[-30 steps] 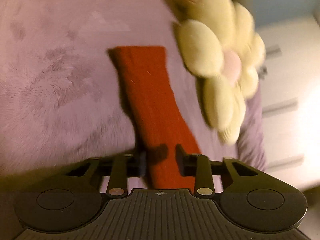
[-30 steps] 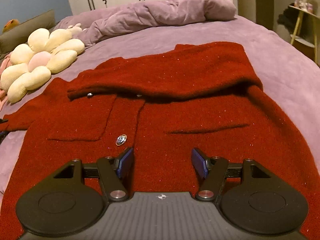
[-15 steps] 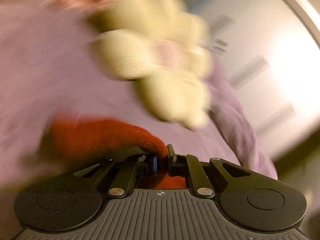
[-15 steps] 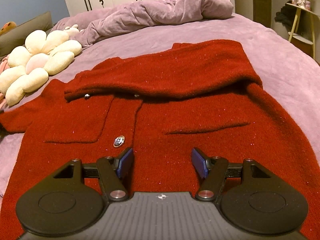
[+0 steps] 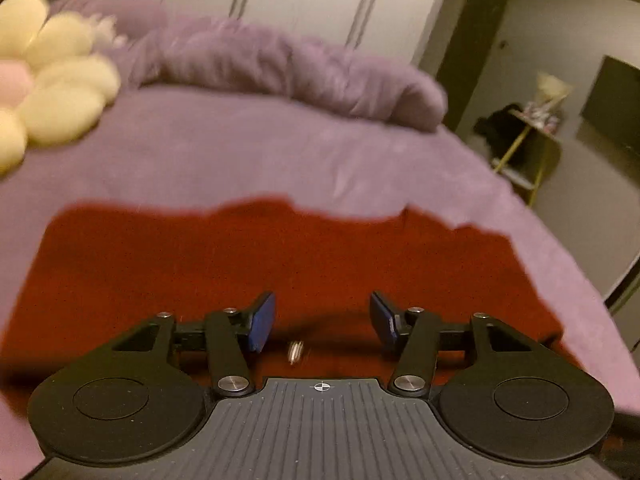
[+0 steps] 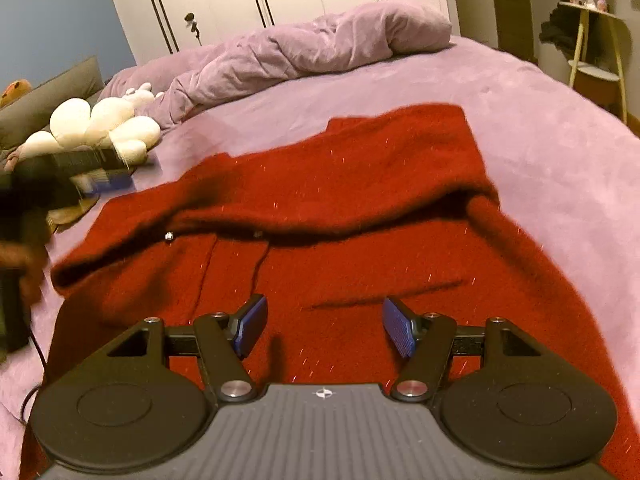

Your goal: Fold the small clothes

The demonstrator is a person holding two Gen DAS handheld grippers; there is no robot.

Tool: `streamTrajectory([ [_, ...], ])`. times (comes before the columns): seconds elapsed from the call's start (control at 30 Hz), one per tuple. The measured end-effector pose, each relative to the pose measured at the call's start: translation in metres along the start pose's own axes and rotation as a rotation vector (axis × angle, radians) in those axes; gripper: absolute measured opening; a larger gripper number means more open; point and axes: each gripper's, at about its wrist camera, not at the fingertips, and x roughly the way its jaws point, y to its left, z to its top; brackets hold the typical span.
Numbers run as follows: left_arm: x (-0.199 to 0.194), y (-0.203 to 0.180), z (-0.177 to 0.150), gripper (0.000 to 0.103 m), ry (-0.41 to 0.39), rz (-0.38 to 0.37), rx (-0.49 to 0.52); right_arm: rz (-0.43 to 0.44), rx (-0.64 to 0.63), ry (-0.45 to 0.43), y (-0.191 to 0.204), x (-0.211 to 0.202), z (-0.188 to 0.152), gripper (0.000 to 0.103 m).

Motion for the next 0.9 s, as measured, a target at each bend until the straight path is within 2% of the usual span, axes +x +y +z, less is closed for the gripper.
streamTrajectory([
  [0.13,-0.027,0.031,-0.016,0.063,-0.035,0.075,-0.070,0.062,-0.030,-0.008,0.007,0.019,0.024,0.064],
  [0.17,-0.032,0.039,-0.020,0.066,-0.039,0.101,-0.068,0.087,-0.032,-0.011,0.013,0.028,0.033,0.064],
  [0.27,-0.043,0.057,-0.029,0.066,-0.020,0.214,-0.047,0.170,-0.006,0.000,0.029,0.061,0.062,0.061],
  [0.3,-0.048,0.062,-0.032,0.065,-0.010,0.231,-0.050,0.188,0.013,0.014,0.035,0.076,0.070,0.057],
  [0.43,-0.053,0.089,-0.036,0.065,-0.005,0.248,-0.111,0.235,0.130,0.117,0.048,0.130,0.089,0.056],
  [0.5,-0.046,0.095,-0.037,0.064,0.003,0.260,-0.109,0.215,0.168,0.166,0.052,0.151,0.090,0.056],
  [0.53,-0.045,0.097,-0.038,0.064,0.002,0.261,-0.108,0.210,0.185,0.159,0.053,0.156,0.091,0.056],
  [0.57,-0.041,0.098,-0.037,0.064,-0.002,0.263,-0.106,0.207,0.197,0.144,0.055,0.159,0.092,0.049],
  [0.6,-0.040,0.098,-0.037,0.063,-0.003,0.265,-0.106,0.207,0.206,0.140,0.056,0.162,0.095,0.033],
  [0.67,-0.040,0.098,-0.037,0.063,-0.005,0.268,-0.113,0.203,0.214,0.146,0.059,0.166,0.098,0.021],
  [0.73,-0.039,0.098,-0.035,0.063,-0.005,0.279,-0.117,0.175,0.141,0.100,0.066,0.157,0.104,0.015],
  [0.83,-0.041,0.098,-0.032,0.062,-0.013,0.290,-0.108,0.097,0.041,-0.058,0.065,0.119,0.111,0.014],
  [0.9,-0.039,0.096,-0.030,0.053,-0.009,0.273,-0.098,0.013,0.006,-0.157,0.055,0.091,0.109,0.014],
])
